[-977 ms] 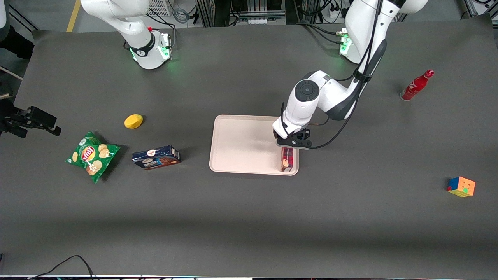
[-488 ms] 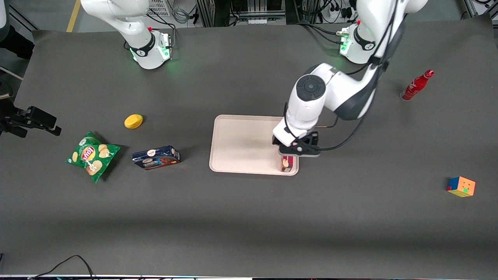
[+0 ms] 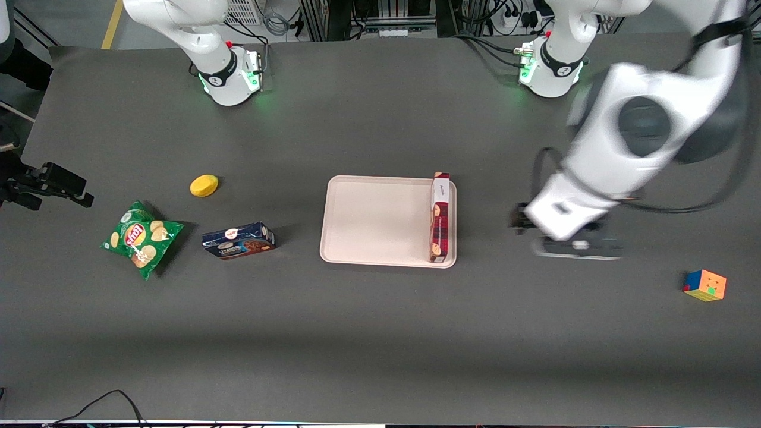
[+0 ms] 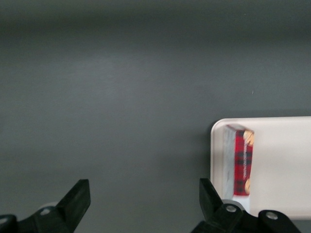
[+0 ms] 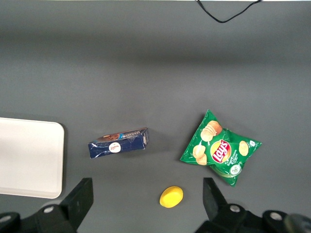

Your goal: Place red cookie box on tray

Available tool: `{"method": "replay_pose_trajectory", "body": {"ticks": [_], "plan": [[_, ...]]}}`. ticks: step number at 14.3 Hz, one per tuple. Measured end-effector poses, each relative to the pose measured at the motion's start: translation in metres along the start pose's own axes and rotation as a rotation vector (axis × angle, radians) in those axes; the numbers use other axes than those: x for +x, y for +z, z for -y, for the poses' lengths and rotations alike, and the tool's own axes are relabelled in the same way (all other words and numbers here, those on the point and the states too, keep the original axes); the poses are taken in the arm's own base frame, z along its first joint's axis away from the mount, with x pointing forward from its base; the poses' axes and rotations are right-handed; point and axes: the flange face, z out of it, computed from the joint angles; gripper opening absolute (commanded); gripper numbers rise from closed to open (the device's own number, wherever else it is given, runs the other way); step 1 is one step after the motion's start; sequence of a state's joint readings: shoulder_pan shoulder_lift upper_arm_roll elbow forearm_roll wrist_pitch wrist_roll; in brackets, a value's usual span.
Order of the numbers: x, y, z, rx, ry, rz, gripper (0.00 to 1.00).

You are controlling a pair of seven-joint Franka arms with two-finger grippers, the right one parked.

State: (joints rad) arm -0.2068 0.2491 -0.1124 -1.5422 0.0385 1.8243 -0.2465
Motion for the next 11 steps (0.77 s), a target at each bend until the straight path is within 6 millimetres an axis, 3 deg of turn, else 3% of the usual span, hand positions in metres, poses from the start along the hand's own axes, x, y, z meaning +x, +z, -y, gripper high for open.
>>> {"method": "replay_pose_trajectory", "body": {"ticks": [2, 4, 7, 11], "plan": [[-0.008, -0.037, 0.066, -0.022, 0.001, 0.006, 1.00], [-0.025, -0.072, 0.107, -0.022, -0.003, 0.007, 1.00], [-0.052, -0.114, 0.131, -0.020, -0.016, -0.005, 1.00], [-0.087, -0.155, 0.134, -0.016, -0.017, -0.003, 1.00]]}}
